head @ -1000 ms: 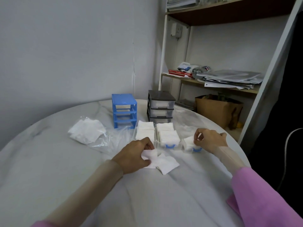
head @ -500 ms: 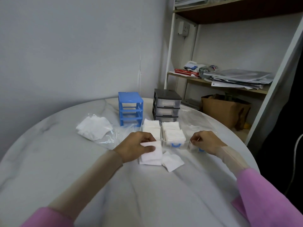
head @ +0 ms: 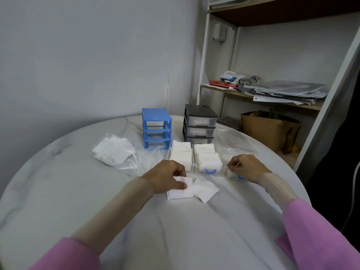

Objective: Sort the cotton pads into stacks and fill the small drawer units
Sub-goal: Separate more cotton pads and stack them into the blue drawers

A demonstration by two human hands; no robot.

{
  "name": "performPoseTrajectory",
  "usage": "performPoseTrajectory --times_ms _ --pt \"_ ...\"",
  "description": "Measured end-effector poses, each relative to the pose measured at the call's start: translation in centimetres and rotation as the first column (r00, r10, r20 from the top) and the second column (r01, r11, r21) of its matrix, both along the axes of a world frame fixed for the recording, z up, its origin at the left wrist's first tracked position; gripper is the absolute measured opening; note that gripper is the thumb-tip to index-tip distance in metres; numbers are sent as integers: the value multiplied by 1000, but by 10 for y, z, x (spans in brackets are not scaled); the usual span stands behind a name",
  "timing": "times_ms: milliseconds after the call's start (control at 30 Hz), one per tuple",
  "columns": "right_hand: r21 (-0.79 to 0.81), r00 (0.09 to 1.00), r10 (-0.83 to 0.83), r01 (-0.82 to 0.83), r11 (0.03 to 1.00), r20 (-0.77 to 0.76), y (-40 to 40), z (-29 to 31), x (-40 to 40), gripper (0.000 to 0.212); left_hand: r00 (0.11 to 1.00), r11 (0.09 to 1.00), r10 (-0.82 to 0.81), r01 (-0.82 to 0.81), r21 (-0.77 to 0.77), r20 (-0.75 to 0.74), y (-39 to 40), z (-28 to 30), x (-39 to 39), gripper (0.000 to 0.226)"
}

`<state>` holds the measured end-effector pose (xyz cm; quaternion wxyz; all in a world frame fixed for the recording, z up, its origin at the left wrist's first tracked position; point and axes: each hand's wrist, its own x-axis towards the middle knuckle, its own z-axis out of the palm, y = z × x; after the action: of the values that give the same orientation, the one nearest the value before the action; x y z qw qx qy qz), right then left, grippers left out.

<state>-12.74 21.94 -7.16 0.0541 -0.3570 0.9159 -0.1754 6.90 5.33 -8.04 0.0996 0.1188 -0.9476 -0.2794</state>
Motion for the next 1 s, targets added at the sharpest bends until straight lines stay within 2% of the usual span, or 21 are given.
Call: performPoseTrajectory --times_ms 167,333,433,600,700,800,833,900,1000 --pt "8 999 -9 10 1000 -33 0 0 0 20 998 1000 -17 17 0 65 0 4 5 12" --pt "18 995 11 -10 1000 -98 2 1 2 19 999 1000 -16 15 21 44 1 8 9 13" --pt "5 994 27 -27 1000 -110 4 3 3 17 999 998 2 -1 57 -34 1 10 13 14" --pt "-107 986 48 -65 992 -158 4 11 11 17 962 989 54 -14 148 -267 0 16 12 16" --pt "-186 975 114 -150 971 -188 0 16 23 15 922 957 134 -25 289 -363 2 15 8 14" --pt "-276 957 197 -252 927 -214 -4 21 41 16 914 898 152 32 438 -377 7 15 4 17" --pt "-323 952 238 -291 900 -194 -6 23 48 15 913 874 140 68 480 -384 9 16 3 18" --pt "-445 924 380 -359 821 -45 -9 26 63 14 902 795 129 154 587 -411 13 16 3 17" --pt "-596 771 572 -327 734 281 -14 25 75 34 884 657 164 233 717 -437 14 14 2 15"
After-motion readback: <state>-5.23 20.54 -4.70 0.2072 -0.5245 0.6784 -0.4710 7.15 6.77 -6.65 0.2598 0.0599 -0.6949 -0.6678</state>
